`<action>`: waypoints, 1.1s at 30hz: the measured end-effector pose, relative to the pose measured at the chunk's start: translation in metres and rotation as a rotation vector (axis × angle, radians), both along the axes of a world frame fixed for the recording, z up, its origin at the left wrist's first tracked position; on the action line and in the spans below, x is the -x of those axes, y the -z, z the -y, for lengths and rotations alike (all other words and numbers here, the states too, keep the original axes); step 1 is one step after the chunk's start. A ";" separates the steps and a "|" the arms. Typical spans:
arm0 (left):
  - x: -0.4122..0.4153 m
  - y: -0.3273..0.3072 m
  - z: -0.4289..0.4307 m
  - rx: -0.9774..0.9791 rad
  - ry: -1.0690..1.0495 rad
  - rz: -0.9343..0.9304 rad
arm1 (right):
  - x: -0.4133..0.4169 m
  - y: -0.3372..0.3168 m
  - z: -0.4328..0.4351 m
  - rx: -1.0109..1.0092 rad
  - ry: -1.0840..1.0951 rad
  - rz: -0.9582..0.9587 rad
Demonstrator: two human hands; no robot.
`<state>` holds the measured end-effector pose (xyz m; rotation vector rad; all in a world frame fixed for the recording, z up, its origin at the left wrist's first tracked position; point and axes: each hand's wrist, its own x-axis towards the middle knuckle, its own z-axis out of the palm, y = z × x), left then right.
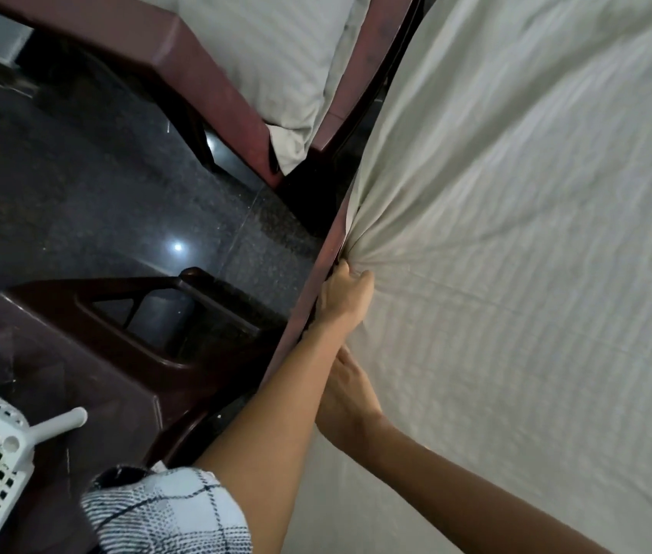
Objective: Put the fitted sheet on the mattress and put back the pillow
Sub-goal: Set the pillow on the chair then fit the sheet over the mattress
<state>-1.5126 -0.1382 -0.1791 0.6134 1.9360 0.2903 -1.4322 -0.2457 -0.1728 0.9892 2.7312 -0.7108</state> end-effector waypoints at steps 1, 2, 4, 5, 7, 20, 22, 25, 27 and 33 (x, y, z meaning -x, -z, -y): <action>0.002 0.003 -0.002 0.002 0.021 0.015 | -0.009 0.002 0.004 0.077 -0.070 0.040; 0.006 0.005 -0.003 0.005 0.036 0.032 | -0.013 -0.009 -0.003 0.016 -0.083 0.066; 0.015 0.006 0.001 -0.001 0.029 0.115 | -0.032 -0.014 -0.034 -0.102 0.066 -0.008; 0.019 0.009 0.002 -0.014 0.030 0.177 | -0.039 -0.016 -0.053 -0.117 0.228 -0.088; 0.025 0.018 0.008 -0.051 0.047 0.250 | -0.044 -0.017 -0.099 -0.146 0.358 -0.188; 0.024 0.020 0.018 -0.203 0.066 0.230 | 0.010 0.011 -0.241 -0.411 -0.110 0.263; 0.023 0.024 0.020 -0.188 0.067 0.215 | 0.015 0.011 -0.239 -0.426 -0.090 0.312; 0.024 0.027 0.020 -0.209 0.069 0.225 | 0.009 0.010 -0.238 -0.324 -0.046 0.412; 0.022 0.028 0.023 -0.218 0.078 0.209 | 0.005 0.012 -0.239 -0.282 -0.084 0.472; 0.017 0.035 0.027 -0.262 0.106 0.131 | 0.023 0.018 -0.251 -0.320 -0.173 0.686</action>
